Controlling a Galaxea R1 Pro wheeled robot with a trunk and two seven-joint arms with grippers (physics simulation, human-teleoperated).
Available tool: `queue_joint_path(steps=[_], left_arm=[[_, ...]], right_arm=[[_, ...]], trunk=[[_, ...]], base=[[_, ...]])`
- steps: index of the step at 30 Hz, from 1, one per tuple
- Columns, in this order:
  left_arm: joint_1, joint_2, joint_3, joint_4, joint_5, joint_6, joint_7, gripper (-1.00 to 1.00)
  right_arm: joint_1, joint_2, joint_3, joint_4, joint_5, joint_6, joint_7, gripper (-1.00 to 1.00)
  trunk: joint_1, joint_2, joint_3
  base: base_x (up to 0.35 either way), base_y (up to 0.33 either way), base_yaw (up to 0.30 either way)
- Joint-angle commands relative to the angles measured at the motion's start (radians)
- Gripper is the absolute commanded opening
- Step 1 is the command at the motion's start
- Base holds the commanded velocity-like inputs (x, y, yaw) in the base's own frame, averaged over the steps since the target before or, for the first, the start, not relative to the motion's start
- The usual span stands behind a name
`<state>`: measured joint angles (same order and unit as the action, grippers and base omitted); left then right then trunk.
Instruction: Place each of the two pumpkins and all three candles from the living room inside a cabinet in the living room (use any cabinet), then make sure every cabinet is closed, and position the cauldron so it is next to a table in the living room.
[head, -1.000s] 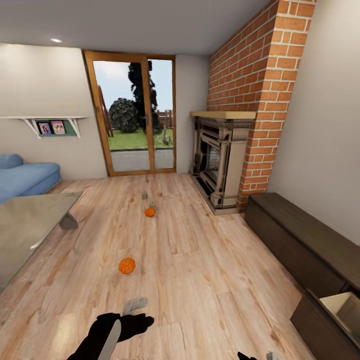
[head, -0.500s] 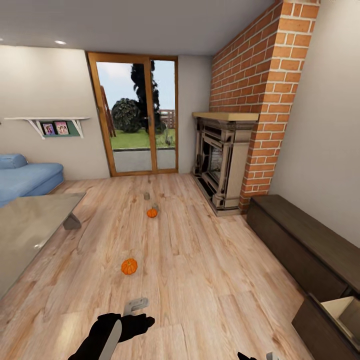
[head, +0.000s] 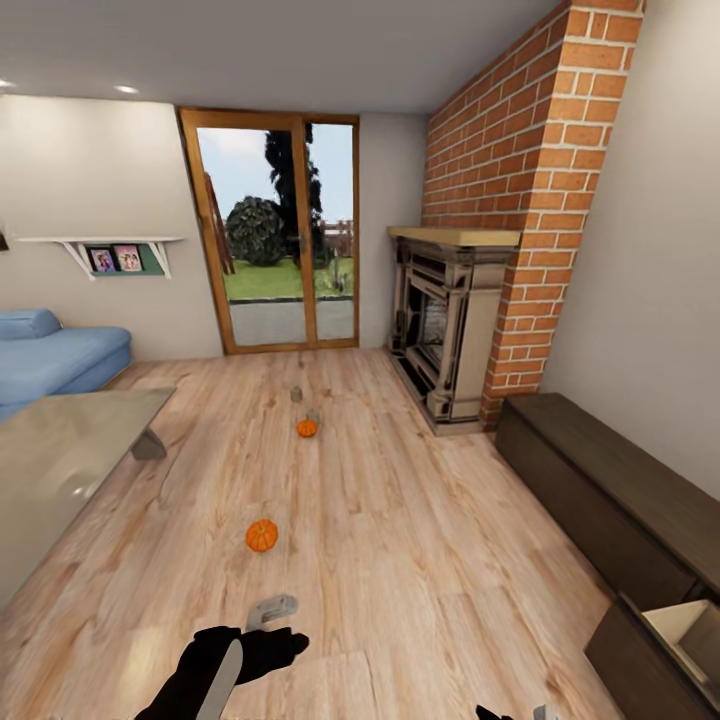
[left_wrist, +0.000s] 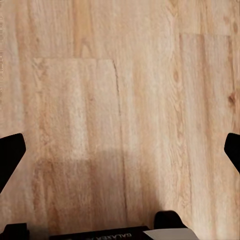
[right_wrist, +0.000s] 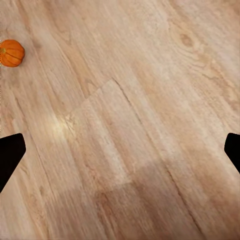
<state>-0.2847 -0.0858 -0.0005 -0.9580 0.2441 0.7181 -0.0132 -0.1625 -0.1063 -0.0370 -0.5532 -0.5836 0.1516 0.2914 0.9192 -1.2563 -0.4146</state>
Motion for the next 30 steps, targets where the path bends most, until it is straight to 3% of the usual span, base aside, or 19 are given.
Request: queue_joint_path(steps=[1, 11, 22, 30], left_arm=[[-0.001, 0.0, 0.0, -0.001, 0.0, 0.004, -0.001, 1.0], [-0.001, 0.001, 0.002, -0.001, 0.0, 0.004, -0.001, 1.0], [-0.001, 0.004, 0.004, -0.001, -0.001, 0.004, -0.002, 1.0], [-0.001, 0.009, 0.01, 0.006, -0.001, -0.001, -0.005, 1.0]], right_arm=[[0.0, 0.0, -0.004, -0.001, -0.009, 0.009, 0.003, 1.0], [0.0, 0.0, -0.003, -0.002, -0.008, 0.009, -0.003, 1.0], [0.0, 0.002, -0.003, -0.002, -0.007, 0.008, -0.004, 1.0], [0.0, 0.001, -0.002, -0.004, -0.008, 0.007, -0.004, 1.0]], trunk=[[-0.004, 0.007, 0.002], [-0.042, 0.077, 0.033], [-0.042, 0.077, 0.033], [-0.042, 0.077, 0.033]], base=[[0.0, 0.0, 0.218], [0.0, 0.0, 0.276], [0.006, 0.0, 0.29], [0.263, 0.0, 0.253]])
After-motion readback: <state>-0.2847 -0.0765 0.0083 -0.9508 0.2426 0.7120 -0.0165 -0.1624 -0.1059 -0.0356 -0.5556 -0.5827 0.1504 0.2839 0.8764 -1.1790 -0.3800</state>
